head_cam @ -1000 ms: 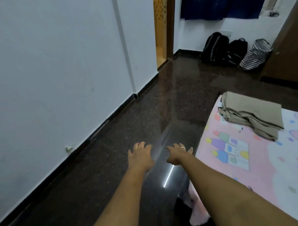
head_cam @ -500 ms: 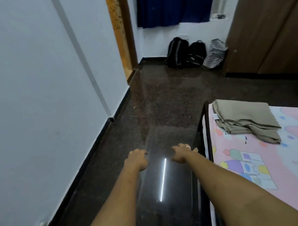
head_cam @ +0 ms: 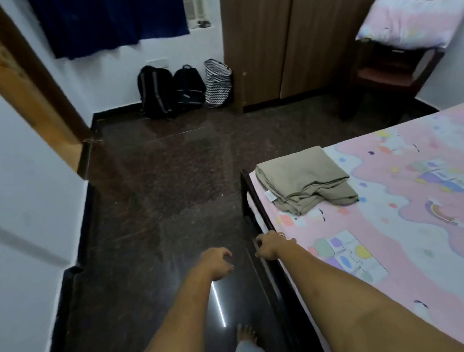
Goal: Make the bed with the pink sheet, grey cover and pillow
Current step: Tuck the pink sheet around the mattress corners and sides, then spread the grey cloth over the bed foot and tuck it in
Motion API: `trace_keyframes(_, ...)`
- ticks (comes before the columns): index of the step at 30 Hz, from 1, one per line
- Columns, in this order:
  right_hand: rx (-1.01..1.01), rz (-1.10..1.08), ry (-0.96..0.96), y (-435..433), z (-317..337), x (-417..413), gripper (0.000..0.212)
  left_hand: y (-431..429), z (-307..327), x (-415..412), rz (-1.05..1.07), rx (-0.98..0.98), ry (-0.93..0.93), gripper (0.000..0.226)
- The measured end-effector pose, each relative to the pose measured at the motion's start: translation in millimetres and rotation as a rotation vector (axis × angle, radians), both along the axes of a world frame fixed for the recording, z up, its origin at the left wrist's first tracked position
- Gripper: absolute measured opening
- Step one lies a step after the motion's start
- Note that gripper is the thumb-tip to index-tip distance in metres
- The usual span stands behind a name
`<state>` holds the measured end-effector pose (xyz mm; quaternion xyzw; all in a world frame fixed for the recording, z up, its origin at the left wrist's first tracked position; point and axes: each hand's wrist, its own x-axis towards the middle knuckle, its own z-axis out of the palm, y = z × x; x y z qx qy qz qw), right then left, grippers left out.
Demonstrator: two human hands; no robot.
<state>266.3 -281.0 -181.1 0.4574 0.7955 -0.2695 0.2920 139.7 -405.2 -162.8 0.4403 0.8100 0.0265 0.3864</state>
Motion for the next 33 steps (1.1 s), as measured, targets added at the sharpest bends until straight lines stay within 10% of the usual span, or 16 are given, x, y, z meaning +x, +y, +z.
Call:
trace_keyframes(9,0.025,-0.062,0.125,126.2,6.8,-94.0,0.065,149.0,10.0,-93.6,-0.048,0.063,0.001,0.037)
trace_keyframes(21,-0.079,-0.898,0.21,267.9,-64.8,-37.9,0.068,379.9,-37.7,-128.1,-0.483,-0.071,-0.153,0.036)
trace_keyframes(33,-0.18,-1.573,0.444,311.6,-148.1,-55.2,0.071,469.7,-106.4,-133.8,-0.474,-0.254,-0.277,0.026)
